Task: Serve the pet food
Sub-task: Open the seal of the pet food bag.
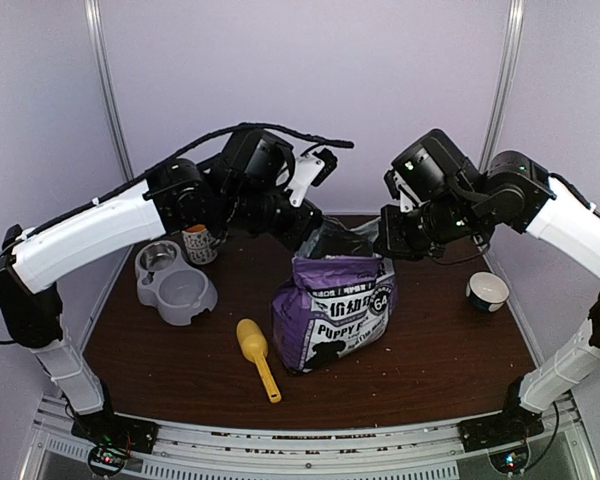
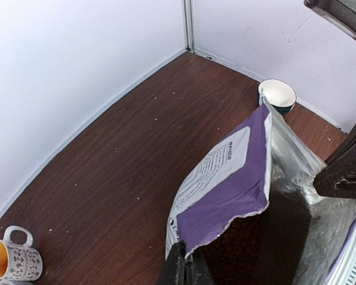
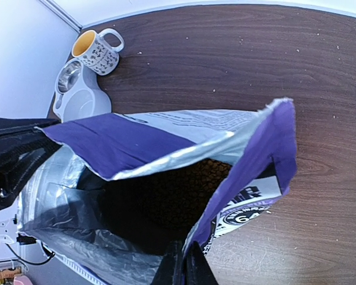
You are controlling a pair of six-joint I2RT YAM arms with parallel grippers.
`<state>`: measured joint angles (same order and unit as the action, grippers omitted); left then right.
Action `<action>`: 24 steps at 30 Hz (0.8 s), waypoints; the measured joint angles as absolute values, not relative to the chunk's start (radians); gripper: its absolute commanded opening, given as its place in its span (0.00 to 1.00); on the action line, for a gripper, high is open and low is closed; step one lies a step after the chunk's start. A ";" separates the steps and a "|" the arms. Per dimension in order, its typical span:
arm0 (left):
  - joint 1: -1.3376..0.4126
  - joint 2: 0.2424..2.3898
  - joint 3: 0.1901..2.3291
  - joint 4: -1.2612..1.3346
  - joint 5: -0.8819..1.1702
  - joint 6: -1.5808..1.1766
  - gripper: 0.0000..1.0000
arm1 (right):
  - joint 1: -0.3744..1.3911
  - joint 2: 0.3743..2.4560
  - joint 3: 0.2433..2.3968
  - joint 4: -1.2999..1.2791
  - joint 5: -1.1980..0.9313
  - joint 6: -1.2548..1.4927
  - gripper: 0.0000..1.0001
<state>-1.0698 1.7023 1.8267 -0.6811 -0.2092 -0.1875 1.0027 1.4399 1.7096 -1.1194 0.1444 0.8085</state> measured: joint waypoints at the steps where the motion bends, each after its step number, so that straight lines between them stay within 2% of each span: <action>1: -1.065 1.709 1.820 -0.665 -0.193 -0.186 0.00 | 1.002 1.440 1.701 -1.114 0.144 0.807 0.00; 4: -1.046 1.724 1.792 -0.612 -0.171 -0.199 0.00 | 0.997 1.442 1.675 -1.088 0.151 0.806 0.02; 6: -1.028 1.726 1.783 -0.597 -0.161 -0.226 0.09 | 0.996 1.442 1.668 -1.067 0.156 0.806 0.11; 7: -1.016 1.726 1.780 -0.595 -0.150 -0.245 0.19 | 0.996 1.442 1.666 -1.058 0.159 0.805 0.18; 8: -1.003 1.726 1.777 -0.588 -0.131 -0.266 0.39 | 0.996 1.442 1.664 -1.048 0.161 0.803 0.26; 9: -0.992 1.725 1.774 -0.579 -0.115 -0.278 0.55 | 0.996 1.441 1.662 -1.039 0.165 0.797 0.32; 10: -0.978 1.724 1.772 -0.564 -0.091 -0.305 0.64 | 0.994 1.439 1.662 -1.026 0.169 0.785 0.39; 11: -0.971 1.720 1.771 -0.554 -0.076 -0.313 0.69 | 0.994 1.435 1.662 -1.015 0.170 0.780 0.44; 13: -0.956 1.705 1.770 -0.540 -0.043 -0.329 0.73 | 0.994 1.417 1.662 -1.000 0.170 0.762 0.50; 16: -0.950 1.649 1.763 -0.522 0.000 -0.347 0.74 | 0.995 1.356 1.662 -0.980 0.168 0.720 0.52; 20: -0.955 1.480 1.662 -0.477 0.015 -0.376 0.71 | 1.002 1.237 1.632 -0.935 0.156 0.677 0.52; 24: -0.964 1.254 1.461 -0.456 -0.065 -0.454 0.67 | 1.016 1.094 1.482 -0.865 0.154 0.678 0.54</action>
<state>-0.9642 1.2545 1.4609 -0.4557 -0.0654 -0.4541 1.0161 1.0943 1.4818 -0.8654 0.1539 0.6781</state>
